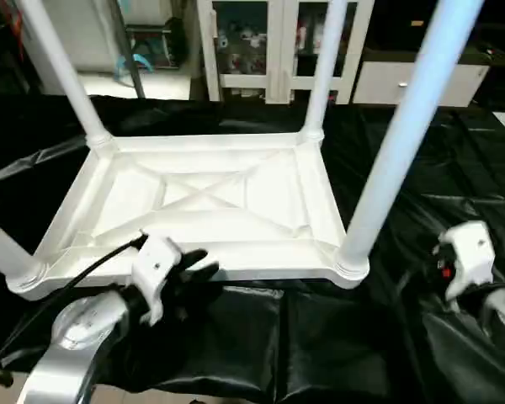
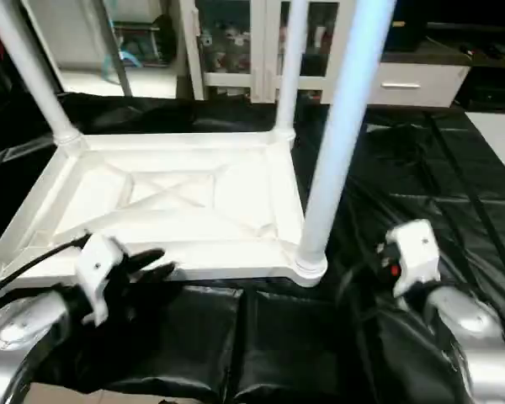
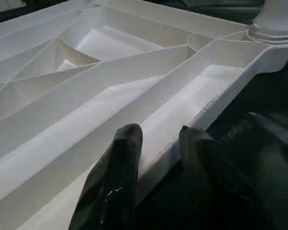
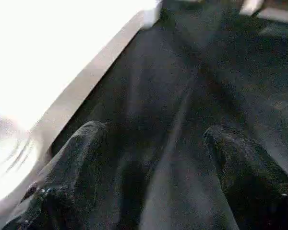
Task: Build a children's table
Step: Rotate leg to tighten, then rotate table base
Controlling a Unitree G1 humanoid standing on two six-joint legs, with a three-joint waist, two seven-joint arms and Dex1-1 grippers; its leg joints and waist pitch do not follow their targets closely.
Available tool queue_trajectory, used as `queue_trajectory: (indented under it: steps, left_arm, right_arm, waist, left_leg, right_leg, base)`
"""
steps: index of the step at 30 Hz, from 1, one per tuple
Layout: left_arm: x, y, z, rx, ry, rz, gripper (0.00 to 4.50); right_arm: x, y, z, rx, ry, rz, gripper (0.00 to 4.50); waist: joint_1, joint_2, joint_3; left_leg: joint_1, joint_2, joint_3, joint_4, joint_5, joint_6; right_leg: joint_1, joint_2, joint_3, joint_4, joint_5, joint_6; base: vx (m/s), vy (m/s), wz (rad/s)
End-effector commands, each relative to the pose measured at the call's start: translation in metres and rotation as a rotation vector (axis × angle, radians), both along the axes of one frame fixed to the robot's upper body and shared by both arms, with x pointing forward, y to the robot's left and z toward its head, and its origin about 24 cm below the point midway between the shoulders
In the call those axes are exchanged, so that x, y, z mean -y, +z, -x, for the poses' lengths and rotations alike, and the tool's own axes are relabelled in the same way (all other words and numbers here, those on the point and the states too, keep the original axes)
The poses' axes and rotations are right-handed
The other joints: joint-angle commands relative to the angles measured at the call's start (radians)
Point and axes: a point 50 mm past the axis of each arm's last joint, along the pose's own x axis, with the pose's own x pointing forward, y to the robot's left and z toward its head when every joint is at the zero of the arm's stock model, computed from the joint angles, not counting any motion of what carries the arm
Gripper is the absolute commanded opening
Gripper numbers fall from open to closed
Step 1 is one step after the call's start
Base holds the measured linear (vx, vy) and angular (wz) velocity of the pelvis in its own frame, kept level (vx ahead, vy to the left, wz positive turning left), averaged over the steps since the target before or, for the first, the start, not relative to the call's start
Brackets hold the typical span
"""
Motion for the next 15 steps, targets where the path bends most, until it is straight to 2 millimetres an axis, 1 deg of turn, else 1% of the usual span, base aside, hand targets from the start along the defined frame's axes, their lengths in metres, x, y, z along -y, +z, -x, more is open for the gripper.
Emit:
queue_trajectory:
  steps: [1,2,3,4,5,6,7,8,10,11,13,14,15]
  left_arm:
    - [-0.004,0.004,0.003,-0.007,-0.003,0.001,1.56]
    - [-0.004,0.003,0.004,-0.023,-0.016,0.002,1.56]
    - [-0.004,0.002,0.006,-0.042,-0.029,0.002,1.56]
    - [-0.004,0.002,0.006,-0.043,-0.031,0.002,1.56]
    - [-0.004,0.001,0.01,-0.073,-0.06,-0.003,1.56]
    - [-0.004,0.001,0.011,-0.081,-0.068,-0.006,1.56]
    - [-0.004,0.0,0.012,-0.102,-0.067,-0.012,1.56]
    - [-0.005,-0.001,0.013,-0.116,-0.063,-0.015,1.56]
    - [-0.008,-0.006,0.017,-0.17,-0.053,-0.049,1.56]
    - [-0.01,-0.01,0.02,-0.201,-0.046,-0.069,1.56]
    - [-0.014,-0.014,0.025,-0.254,-0.045,-0.098,1.56]
    - [-0.016,-0.016,0.026,-0.269,-0.036,-0.108,1.56]
    - [-0.018,-0.018,0.026,-0.278,-0.025,-0.123,1.56]
  right_arm:
    - [0.006,0.01,-0.006,0.067,-0.064,-0.004,3.55]
    - [0.006,0.011,-0.008,0.08,-0.08,-0.023,3.55]
    - [0.005,0.013,-0.01,0.09,-0.089,-0.04,3.55]
    - [0.005,0.013,-0.01,0.09,-0.089,-0.041,3.55]
    - [-0.001,0.013,-0.013,0.095,-0.076,-0.051,3.55]
    - [-0.003,0.013,-0.014,0.095,-0.065,-0.051,3.55]
    - [-0.007,0.011,-0.015,0.093,-0.053,-0.052,3.55]
    - [-0.01,0.01,-0.016,0.092,-0.045,-0.053,3.55]
    - [-0.019,0.009,-0.019,0.093,-0.013,-0.058,3.55]
    - [-0.023,0.009,-0.021,0.095,0.006,-0.061,3.55]
    - [-0.031,0.01,-0.025,0.107,0.038,-0.074,3.55]
    - [-0.033,0.011,-0.027,0.113,0.046,-0.079,3.55]
    - [-0.034,0.012,-0.029,0.118,0.052,-0.084,3.55]
  waist:
    - [0.001,-0.011,-0.044]
    - [0.003,-0.012,-0.044]
    - [0.003,-0.01,-0.045]
    - [0.003,-0.011,-0.046]
    - [0.006,-0.011,-0.048]
    - [0.005,-0.011,-0.048]
    - [0.005,-0.012,-0.049]
    - [0.006,-0.009,-0.049]
    - [0.005,-0.013,-0.049]
    - [0.004,-0.012,-0.048]
    - [0.003,-0.017,-0.047]
    - [0.003,-0.014,-0.047]
    - [0.003,-0.013,-0.047]
  left_leg:
    - [0.014,0.072,-0.043,-0.095,-0.29,0.021]
    - [0.015,0.071,-0.042,-0.095,-0.285,0.021]
    - [0.015,0.071,-0.042,-0.094,-0.281,0.021]
    - [0.015,0.07,-0.041,-0.094,-0.276,0.022]
    - [0.014,0.07,-0.041,-0.093,-0.25,0.028]
    - [0.012,0.07,-0.041,-0.093,-0.242,0.032]
    - [0.014,0.071,-0.04,-0.092,-0.232,0.033]
    - [0.014,0.07,-0.04,-0.092,-0.231,0.033]
    - [0.013,0.07,-0.04,-0.092,-0.231,0.035]
    - [0.012,0.07,-0.041,-0.093,-0.231,0.035]
    - [0.01,0.07,-0.042,-0.094,-0.238,0.038]
    - [0.015,0.07,-0.04,-0.093,-0.244,0.034]
    - [0.016,0.07,-0.04,-0.093,-0.245,0.031]
  right_leg:
    - [0.025,-0.052,0.036,-0.078,-0.281,-0.2]
    - [0.025,-0.052,0.037,-0.078,-0.284,-0.196]
    - [0.025,-0.052,0.036,-0.077,-0.282,-0.195]
    - [0.025,-0.051,0.036,-0.077,-0.278,-0.194]
    - [0.026,-0.051,0.037,-0.072,-0.249,-0.197]
    - [0.027,-0.05,0.036,-0.071,-0.241,-0.198]
    - [0.026,-0.049,0.036,-0.069,-0.223,-0.202]
    - [0.027,-0.049,0.036,-0.068,-0.218,-0.206]
    - [0.028,-0.05,0.036,-0.068,-0.22,-0.207]
    - [0.028,-0.049,0.035,-0.066,-0.222,-0.21]
    - [0.028,-0.052,0.036,-0.068,-0.252,-0.2]
    - [0.025,-0.051,0.037,-0.07,-0.268,-0.199]
    - [0.024,-0.051,0.037,-0.071,-0.273,-0.198]
  base:
    - [0.0,0.0,0.0]
    - [0.0,0.0,0.0]
    - [0.0,0.0,0.0]
    - [0.0,0.0,0.0]
    - [0.0,0.0,0.0]
    - [0.0,0.0,0.0]
    - [0.0,0.0,0.0]
    - [0.0,0.0,0.0]
    - [0.0,0.0,0.0]
    - [0.0,0.0,0.0]
    - [0.0,0.0,0.0]
    - [0.0,0.0,0.0]
    - [0.0,0.0,0.0]
